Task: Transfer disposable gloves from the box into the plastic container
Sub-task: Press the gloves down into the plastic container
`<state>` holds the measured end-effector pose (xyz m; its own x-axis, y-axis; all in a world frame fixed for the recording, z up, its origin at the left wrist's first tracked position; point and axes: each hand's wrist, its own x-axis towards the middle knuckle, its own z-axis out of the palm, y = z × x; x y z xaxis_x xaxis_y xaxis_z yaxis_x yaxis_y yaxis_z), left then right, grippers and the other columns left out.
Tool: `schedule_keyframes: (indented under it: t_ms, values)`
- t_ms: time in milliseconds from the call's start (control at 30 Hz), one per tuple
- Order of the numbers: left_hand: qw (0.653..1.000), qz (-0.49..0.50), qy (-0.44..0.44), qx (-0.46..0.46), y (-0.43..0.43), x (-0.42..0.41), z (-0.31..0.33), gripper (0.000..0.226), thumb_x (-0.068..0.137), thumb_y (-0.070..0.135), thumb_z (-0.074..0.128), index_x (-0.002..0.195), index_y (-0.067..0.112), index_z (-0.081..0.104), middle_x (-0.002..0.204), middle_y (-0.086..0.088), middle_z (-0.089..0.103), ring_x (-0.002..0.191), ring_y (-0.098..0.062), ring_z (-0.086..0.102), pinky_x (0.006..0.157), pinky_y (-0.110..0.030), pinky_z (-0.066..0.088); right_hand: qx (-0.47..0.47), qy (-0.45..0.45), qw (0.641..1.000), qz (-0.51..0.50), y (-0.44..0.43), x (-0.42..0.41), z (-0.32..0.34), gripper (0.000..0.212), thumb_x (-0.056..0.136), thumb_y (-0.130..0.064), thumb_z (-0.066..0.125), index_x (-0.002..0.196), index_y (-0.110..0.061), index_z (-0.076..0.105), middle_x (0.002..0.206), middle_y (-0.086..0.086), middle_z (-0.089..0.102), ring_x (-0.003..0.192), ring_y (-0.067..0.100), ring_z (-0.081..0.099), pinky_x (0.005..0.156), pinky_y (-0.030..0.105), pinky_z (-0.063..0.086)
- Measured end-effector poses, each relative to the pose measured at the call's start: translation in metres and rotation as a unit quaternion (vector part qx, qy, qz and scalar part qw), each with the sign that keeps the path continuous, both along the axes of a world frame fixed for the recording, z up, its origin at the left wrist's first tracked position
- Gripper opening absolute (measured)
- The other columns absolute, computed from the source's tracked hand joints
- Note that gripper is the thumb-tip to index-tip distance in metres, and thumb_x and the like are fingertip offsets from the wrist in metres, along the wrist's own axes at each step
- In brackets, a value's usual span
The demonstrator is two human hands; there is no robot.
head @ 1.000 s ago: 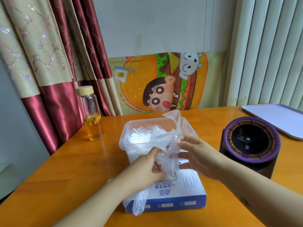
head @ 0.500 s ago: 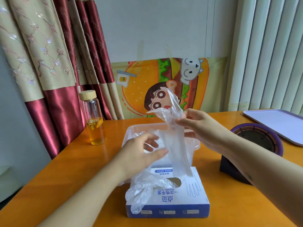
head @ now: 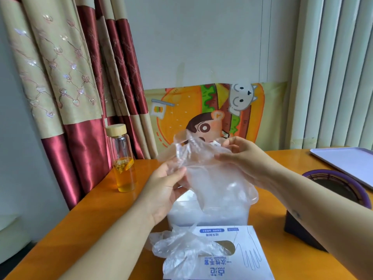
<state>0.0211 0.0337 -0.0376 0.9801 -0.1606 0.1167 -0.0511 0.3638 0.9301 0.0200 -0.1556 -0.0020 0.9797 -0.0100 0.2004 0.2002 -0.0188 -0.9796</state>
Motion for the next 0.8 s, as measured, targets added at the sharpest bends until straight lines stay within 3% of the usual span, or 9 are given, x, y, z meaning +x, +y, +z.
schedule_keyframes:
  t_ms: [100, 167, 267, 333, 433, 533, 600, 667, 800]
  values:
    - [0.991, 0.086, 0.027, -0.094, 0.001, 0.016, 0.001, 0.029, 0.096, 0.001, 0.049, 0.122, 0.013, 0.057, 0.085, -0.007, 0.067, 0.067, -0.013, 0.061, 0.055, -0.022, 0.054, 0.110, 0.015, 0.991, -0.069, -0.005, 0.014, 0.003, 0.017, 0.086, -0.003, 0.065, 0.091, -0.013, 0.052, 0.087, 0.007, 0.057, 0.071, 0.017, 0.056, 0.072, 0.032, 0.053]
    - [0.980, 0.135, 0.042, -0.138, -0.002, 0.026, 0.000, 0.030, 0.098, 0.000, 0.047, 0.124, 0.012, 0.053, 0.087, -0.008, 0.065, 0.070, -0.014, 0.062, 0.061, -0.026, 0.053, 0.140, 0.074, 0.986, -0.048, -0.001, 0.014, -0.004, 0.013, 0.088, -0.018, 0.066, 0.093, -0.014, 0.054, 0.092, 0.007, 0.056, 0.075, 0.018, 0.056, 0.074, 0.035, 0.055]
    - [0.970, 0.176, 0.045, -0.162, -0.011, 0.037, -0.002, 0.027, 0.099, 0.001, 0.045, 0.122, 0.015, 0.049, 0.119, -0.013, 0.061, 0.079, -0.016, 0.064, 0.071, -0.030, 0.052, 0.118, 0.176, 0.975, 0.066, 0.007, 0.007, -0.017, 0.040, 0.078, -0.046, 0.067, 0.106, -0.023, 0.050, 0.105, 0.015, 0.054, 0.095, 0.029, 0.057, 0.089, 0.046, 0.053]
    - [0.969, 0.192, 0.037, -0.151, -0.017, 0.043, -0.004, 0.026, 0.099, 0.003, 0.046, 0.119, 0.019, 0.047, 0.136, -0.011, 0.053, 0.090, -0.018, 0.066, 0.073, -0.031, 0.052, 0.141, 0.194, 0.965, 0.109, 0.012, 0.010, -0.021, 0.053, 0.075, -0.055, 0.066, 0.115, -0.028, 0.043, 0.103, 0.020, 0.061, 0.094, 0.031, 0.061, 0.090, 0.048, 0.053]
    - [0.966, 0.212, 0.033, -0.145, -0.022, 0.050, -0.001, 0.028, 0.098, 0.005, 0.049, 0.118, 0.025, 0.046, 0.140, -0.006, 0.048, 0.111, -0.024, 0.061, 0.085, -0.038, 0.053, 0.208, 0.210, 0.954, 0.051, 0.019, 0.021, -0.022, 0.065, 0.072, -0.049, 0.074, 0.123, -0.027, 0.040, 0.118, 0.026, 0.059, 0.098, 0.035, 0.065, 0.081, 0.048, 0.056]
    - [0.964, 0.204, 0.014, -0.171, -0.021, 0.055, 0.014, 0.034, 0.097, 0.003, 0.049, 0.124, 0.025, 0.046, 0.142, -0.003, 0.043, 0.119, -0.023, 0.054, 0.087, -0.040, 0.052, 0.213, 0.215, 0.953, -0.005, 0.026, 0.027, -0.029, 0.056, 0.072, -0.041, 0.078, 0.115, -0.016, 0.053, 0.101, 0.017, 0.058, 0.084, 0.028, 0.063, 0.073, 0.040, 0.057]
    - [0.964, 0.189, -0.007, -0.186, -0.019, 0.058, 0.024, 0.036, 0.097, 0.002, 0.049, 0.125, 0.025, 0.046, 0.142, -0.004, 0.043, 0.123, -0.024, 0.051, 0.082, -0.036, 0.053, 0.205, 0.205, 0.957, 0.017, 0.028, 0.029, -0.031, 0.036, 0.080, -0.042, 0.070, 0.102, -0.017, 0.056, 0.079, 0.011, 0.056, 0.073, 0.023, 0.058, 0.075, 0.037, 0.054]
    - [0.964, 0.171, -0.031, -0.201, -0.018, 0.062, 0.028, 0.039, 0.097, 0.001, 0.049, 0.127, 0.025, 0.044, 0.143, -0.006, 0.041, 0.124, -0.026, 0.051, 0.076, -0.033, 0.055, 0.212, 0.174, 0.961, 0.035, 0.029, 0.032, -0.027, 0.031, 0.087, -0.043, 0.063, 0.102, -0.017, 0.056, 0.073, 0.009, 0.058, 0.070, 0.022, 0.059, 0.076, 0.036, 0.052]
    - [0.967, 0.139, -0.041, -0.208, -0.023, 0.055, 0.022, 0.045, 0.094, 0.000, 0.050, 0.135, 0.019, 0.043, 0.137, -0.011, 0.051, 0.118, -0.028, 0.057, 0.075, -0.035, 0.058, 0.211, 0.126, 0.966, 0.082, 0.028, 0.047, -0.016, 0.061, 0.082, -0.056, 0.061, 0.131, -0.023, 0.046, 0.114, 0.013, 0.065, 0.100, 0.026, 0.065, 0.090, 0.044, 0.053]
